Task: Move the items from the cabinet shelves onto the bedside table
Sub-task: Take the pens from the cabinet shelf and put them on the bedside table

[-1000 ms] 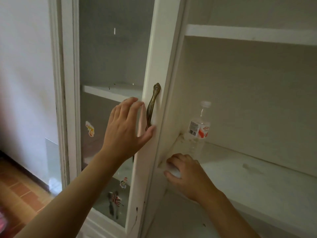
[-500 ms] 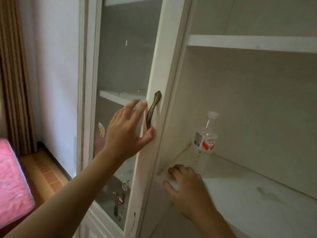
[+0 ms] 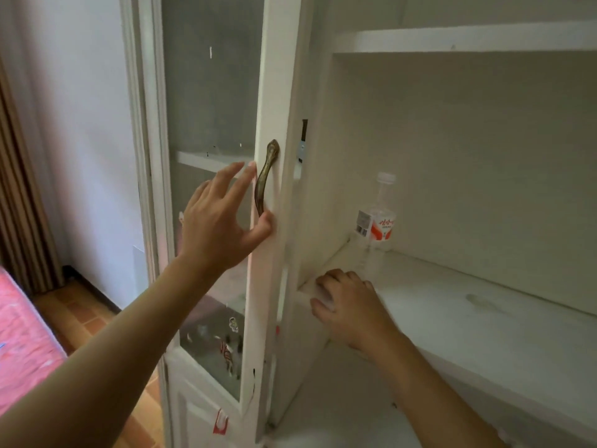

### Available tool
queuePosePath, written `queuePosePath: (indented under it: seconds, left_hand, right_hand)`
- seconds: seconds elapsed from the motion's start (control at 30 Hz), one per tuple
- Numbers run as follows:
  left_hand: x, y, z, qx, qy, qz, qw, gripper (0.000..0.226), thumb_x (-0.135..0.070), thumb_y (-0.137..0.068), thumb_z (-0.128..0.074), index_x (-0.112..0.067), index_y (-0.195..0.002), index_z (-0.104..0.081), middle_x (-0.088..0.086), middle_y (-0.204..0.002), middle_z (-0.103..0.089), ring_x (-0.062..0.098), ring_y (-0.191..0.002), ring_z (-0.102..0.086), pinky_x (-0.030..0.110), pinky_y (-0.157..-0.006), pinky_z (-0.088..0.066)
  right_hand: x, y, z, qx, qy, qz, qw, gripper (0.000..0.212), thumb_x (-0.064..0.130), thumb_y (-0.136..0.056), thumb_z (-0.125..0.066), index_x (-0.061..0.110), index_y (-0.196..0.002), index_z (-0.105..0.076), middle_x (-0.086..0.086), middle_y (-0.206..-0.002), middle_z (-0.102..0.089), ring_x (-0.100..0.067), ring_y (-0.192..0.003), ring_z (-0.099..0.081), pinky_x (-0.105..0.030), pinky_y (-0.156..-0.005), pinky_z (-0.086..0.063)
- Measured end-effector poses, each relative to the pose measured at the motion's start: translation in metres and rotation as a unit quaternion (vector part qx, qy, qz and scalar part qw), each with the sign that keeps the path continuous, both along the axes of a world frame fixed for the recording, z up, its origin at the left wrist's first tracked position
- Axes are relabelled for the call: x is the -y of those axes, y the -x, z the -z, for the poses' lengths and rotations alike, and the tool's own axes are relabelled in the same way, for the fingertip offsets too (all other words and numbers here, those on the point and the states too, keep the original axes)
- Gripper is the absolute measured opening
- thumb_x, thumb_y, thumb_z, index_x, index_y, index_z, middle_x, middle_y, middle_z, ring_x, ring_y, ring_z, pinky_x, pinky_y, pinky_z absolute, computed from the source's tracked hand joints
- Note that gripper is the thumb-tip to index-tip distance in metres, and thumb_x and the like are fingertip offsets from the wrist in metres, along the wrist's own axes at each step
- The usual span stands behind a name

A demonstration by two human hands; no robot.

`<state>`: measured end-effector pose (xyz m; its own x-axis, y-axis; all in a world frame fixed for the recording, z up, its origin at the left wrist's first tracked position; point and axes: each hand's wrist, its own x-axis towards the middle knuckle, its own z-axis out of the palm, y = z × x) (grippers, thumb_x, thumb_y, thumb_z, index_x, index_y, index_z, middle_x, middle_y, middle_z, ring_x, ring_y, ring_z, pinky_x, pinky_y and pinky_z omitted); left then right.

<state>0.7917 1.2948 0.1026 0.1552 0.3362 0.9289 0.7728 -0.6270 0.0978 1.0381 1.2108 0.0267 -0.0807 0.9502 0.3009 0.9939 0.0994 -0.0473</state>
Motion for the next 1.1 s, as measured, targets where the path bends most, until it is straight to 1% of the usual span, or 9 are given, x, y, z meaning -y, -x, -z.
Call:
queuePosePath:
  seconds: [0.23, 0.4, 0.47, 0.57, 0.63, 0.7, 0.83, 0.93, 1.1]
  left_hand:
    - [0.026, 0.032, 0.001, 0.022, -0.003, 0.04, 0.999, 0.072, -0.051, -0.091, -0.057, -0.015, -0.152, -0.045, 0.005, -0.149, -0.052, 0.025, -0.126, -0.057, 0.042, -0.1, -0.049]
    - [0.039, 0.057, 0.001, 0.019, -0.008, 0.049, 0.999, 0.069, -0.048, -0.09, -0.059, -0.015, -0.149, -0.048, 0.006, -0.146, -0.055, 0.024, -0.126, -0.055, 0.035, -0.105, -0.04]
    - [0.042, 0.068, 0.002, 0.014, -0.007, 0.044, 0.999, 0.069, -0.051, -0.09, -0.058, -0.017, -0.149, -0.049, 0.005, -0.148, -0.054, 0.023, -0.129, -0.054, 0.037, -0.107, -0.04]
    - [0.047, 0.086, 0.002, 0.009, -0.002, 0.041, 0.999, 0.068, -0.056, -0.093, -0.054, -0.019, -0.149, -0.049, 0.004, -0.151, -0.052, 0.024, -0.134, -0.052, 0.049, -0.11, -0.044]
    - [0.05, 0.1, 0.002, 0.007, -0.014, 0.042, 0.999, 0.067, -0.06, -0.094, -0.049, -0.02, -0.148, -0.05, 0.004, -0.15, -0.052, 0.024, -0.133, -0.052, 0.049, -0.108, -0.044]
    - [0.053, 0.114, 0.003, 0.003, -0.032, 0.035, 0.999, 0.066, -0.06, -0.094, -0.048, -0.019, -0.147, -0.052, 0.006, -0.147, -0.053, 0.025, -0.129, -0.053, 0.044, -0.106, -0.044]
    - [0.064, 0.138, 0.003, 0.006, -0.047, 0.01, 0.999, 0.063, -0.058, -0.094, -0.046, -0.017, -0.141, -0.058, 0.009, -0.143, -0.056, 0.028, -0.125, -0.055, 0.043, -0.105, -0.044]
    - [0.076, 0.152, 0.0, 0.013, -0.037, 0.005, 0.999, 0.065, -0.06, -0.095, -0.041, -0.015, -0.137, -0.062, 0.011, -0.139, -0.059, 0.03, -0.12, -0.058, 0.046, -0.101, -0.047]
    - [0.093, 0.173, 0.014, -0.009, 0.009, 0.004, 1.0, 0.06, -0.057, -0.099, -0.042, -0.014, -0.135, -0.063, 0.01, -0.139, -0.058, 0.032, -0.123, -0.057, 0.054, -0.101, -0.048]
  right_hand:
    - [0.012, 0.01, -0.007, -0.035, 0.003, 0.01, 0.999, 0.047, 0.048, -0.097, -0.05, 0.026, -0.138, -0.059, 0.008, -0.14, -0.056, -0.02, -0.12, -0.051, -0.044, -0.1, -0.043]
    - [0.027, 0.035, -0.011, -0.055, -0.133, -0.074, 0.987, 0.035, 0.03, -0.098, -0.06, 0.02, -0.131, -0.064, 0.007, -0.134, -0.062, -0.014, -0.12, -0.057, -0.038, -0.1, -0.045]
    - [0.032, 0.055, -0.02, -0.064, -0.185, -0.116, 0.974, 0.041, 0.036, -0.099, -0.059, 0.022, -0.137, -0.061, 0.008, -0.14, -0.058, -0.01, -0.129, -0.053, -0.031, -0.106, -0.042]
    - [0.038, 0.089, -0.044, -0.077, -0.221, -0.174, 0.956, 0.053, 0.05, -0.1, -0.058, 0.028, -0.148, -0.051, 0.014, -0.149, -0.051, -0.001, -0.138, -0.042, -0.017, -0.114, -0.027]
    - [0.041, 0.108, -0.059, -0.056, -0.228, -0.205, 0.95, 0.062, 0.056, -0.099, -0.059, 0.033, -0.154, -0.043, 0.016, -0.155, -0.045, 0.005, -0.143, -0.034, -0.014, -0.116, -0.019]
    - [0.04, 0.124, -0.068, -0.034, -0.227, -0.229, 0.946, 0.07, 0.059, -0.098, -0.059, 0.035, -0.159, -0.034, 0.016, -0.16, -0.039, 0.006, -0.147, -0.026, -0.015, -0.118, -0.016]
    - [0.031, 0.149, -0.072, -0.007, -0.229, -0.268, 0.936, 0.08, 0.06, -0.096, -0.062, 0.035, -0.163, -0.025, 0.016, -0.164, -0.034, -0.001, -0.15, -0.027, -0.022, -0.121, -0.02]
    - [0.025, 0.165, -0.068, -0.007, -0.245, -0.289, 0.925, 0.082, 0.058, -0.095, -0.065, 0.032, -0.163, -0.027, 0.017, -0.164, -0.033, 0.0, -0.151, -0.027, -0.021, -0.121, -0.02]
    - [0.018, 0.182, -0.062, -0.032, -0.253, -0.316, 0.914, 0.081, 0.054, -0.095, -0.07, 0.026, -0.162, -0.035, 0.014, -0.164, -0.036, -0.006, -0.15, -0.033, -0.031, -0.121, -0.031]
